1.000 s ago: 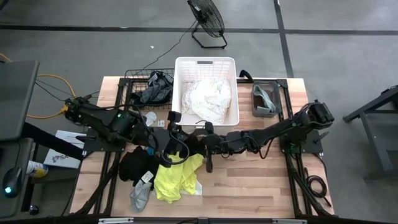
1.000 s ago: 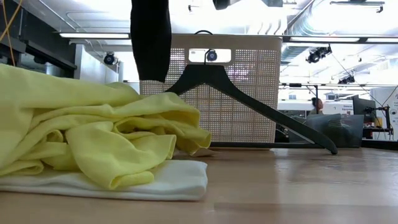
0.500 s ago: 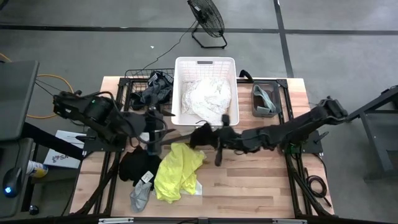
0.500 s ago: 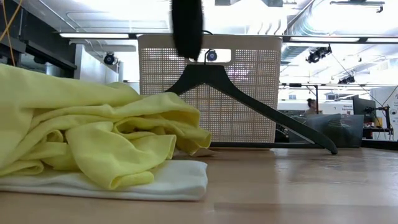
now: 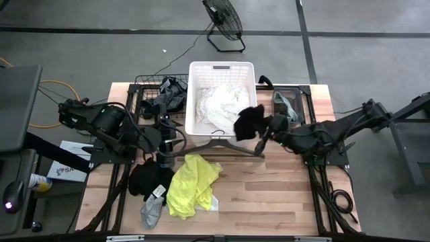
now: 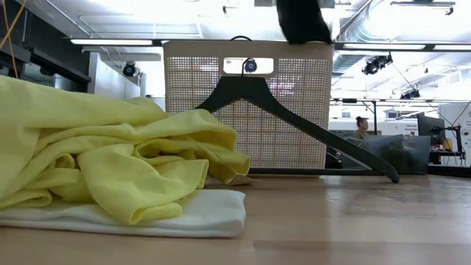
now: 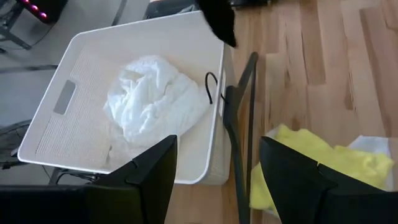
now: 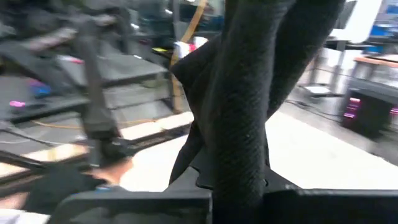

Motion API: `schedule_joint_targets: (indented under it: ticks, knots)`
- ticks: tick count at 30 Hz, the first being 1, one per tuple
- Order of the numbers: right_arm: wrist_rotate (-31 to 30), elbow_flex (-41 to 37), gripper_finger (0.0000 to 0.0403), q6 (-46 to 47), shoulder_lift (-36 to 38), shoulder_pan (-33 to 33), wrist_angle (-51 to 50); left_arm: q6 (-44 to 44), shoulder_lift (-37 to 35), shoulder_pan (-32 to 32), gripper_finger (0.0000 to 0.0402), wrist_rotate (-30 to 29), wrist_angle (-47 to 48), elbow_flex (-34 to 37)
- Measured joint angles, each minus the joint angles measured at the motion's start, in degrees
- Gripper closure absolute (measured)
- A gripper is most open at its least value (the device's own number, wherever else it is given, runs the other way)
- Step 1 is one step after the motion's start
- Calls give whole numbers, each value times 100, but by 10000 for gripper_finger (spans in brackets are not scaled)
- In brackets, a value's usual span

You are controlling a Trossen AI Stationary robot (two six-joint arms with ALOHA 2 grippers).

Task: Pick & Place Cloths
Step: Put the black sock into the black bin

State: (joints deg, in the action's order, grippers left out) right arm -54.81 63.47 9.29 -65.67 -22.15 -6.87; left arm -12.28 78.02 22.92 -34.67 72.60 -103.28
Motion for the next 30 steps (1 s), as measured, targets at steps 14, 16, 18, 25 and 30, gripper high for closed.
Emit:
schedule_joint_targets:
  ticks: [14, 16, 18, 25, 30]
  knots:
    - [-1061, 2, 399, 3145, 492, 795, -3847, -166, 9, 0, 181, 57, -129, 769]
    - [-884, 1, 399, 3686, 482, 1087, -4383, -160, 11, 0, 181, 68, -197, 872]
    - [-689, 1, 399, 4168, 471, 1402, -4921, -164, 11, 0, 181, 65, -213, 925]
    - [-151, 0, 399, 5037, 458, 2450, -6016, -260, 9, 0, 181, 63, -219, 935]
    - [158, 1, 399, 4841, 281, 3160, -6027, -269, 9, 0, 181, 63, -221, 935]
